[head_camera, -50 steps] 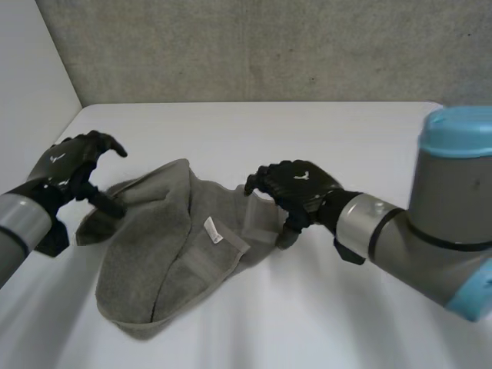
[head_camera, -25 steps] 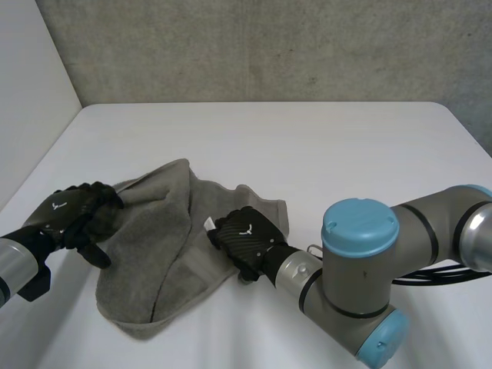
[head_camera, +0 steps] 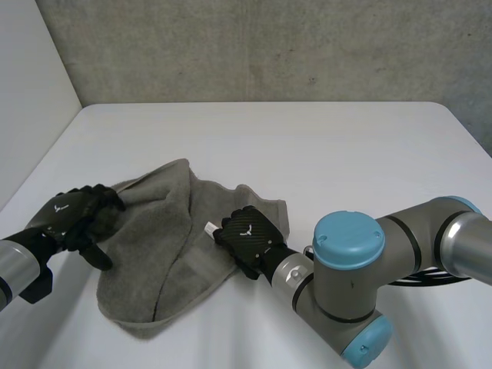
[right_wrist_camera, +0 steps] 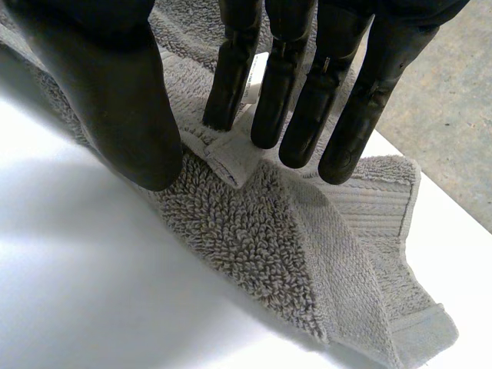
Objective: Fold the towel.
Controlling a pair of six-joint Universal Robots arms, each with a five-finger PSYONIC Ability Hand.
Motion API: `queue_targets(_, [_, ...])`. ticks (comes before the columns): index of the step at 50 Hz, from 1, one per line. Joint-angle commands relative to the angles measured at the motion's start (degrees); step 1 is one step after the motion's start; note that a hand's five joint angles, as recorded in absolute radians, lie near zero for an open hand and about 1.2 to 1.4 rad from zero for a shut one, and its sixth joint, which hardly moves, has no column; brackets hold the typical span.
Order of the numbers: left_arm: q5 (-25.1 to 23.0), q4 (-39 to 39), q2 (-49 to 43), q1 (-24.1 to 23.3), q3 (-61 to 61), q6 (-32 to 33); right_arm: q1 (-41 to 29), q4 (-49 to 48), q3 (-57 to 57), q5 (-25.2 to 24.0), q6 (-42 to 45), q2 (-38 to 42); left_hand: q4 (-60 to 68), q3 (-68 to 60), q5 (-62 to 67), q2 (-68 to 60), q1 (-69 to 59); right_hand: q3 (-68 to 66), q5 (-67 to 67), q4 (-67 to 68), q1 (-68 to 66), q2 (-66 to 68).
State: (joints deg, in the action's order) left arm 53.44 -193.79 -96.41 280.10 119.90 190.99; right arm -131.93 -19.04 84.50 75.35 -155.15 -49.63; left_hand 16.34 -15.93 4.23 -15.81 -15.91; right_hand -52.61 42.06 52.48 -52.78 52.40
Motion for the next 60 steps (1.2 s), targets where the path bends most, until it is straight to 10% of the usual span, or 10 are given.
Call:
queue_targets(1, [0.00,0.00,0.00,-0.17,0.07,-0.01,-0.17,-1.35,0.58,0.06,-0.24,0.06,-3.26,2.85,-1.16,2.74,2.84,-0.20,0.75,0.33,-0.03,0.41])
queue_targets(20, [0.00,0.00,0.17,-0.69,-0.11,-0.10,0.27,-4.69,4.00,1.91,-4.81,-7.06,-3.26,2.85,-1.16,2.74,2.84,-27.39,27.94,27.52,-27.22,27.60])
queue_targets(31, [-0.09,0.08,1.14,-2.10,-1.78,-4.93,17.15,-1.44,10.07,2.08,-6.13,-19.71,-3.26,2.85,-1.16,2.74,2.84,-27.39,27.94,27.52,-27.22,27.60])
queue_targets(40, [-0.18,-0.09,0.44,-8.76,-2.21,-6.69,34.01,2.34,19.72,0.24,-6.39,-24.28,-3.26,2.85,-1.16,2.74,2.84,-27.39,27.94,27.52,-27.22,27.60])
queue_targets(60, [1.58,-0.62,-6.42,-20.38,-3.27,-7.13,36.84,1.99,22.55,-3.19,-10.26,-24.55,2.93,-3.34,5.04,-3.46,-3.36,-27.39,27.94,27.52,-27.22,27.60])
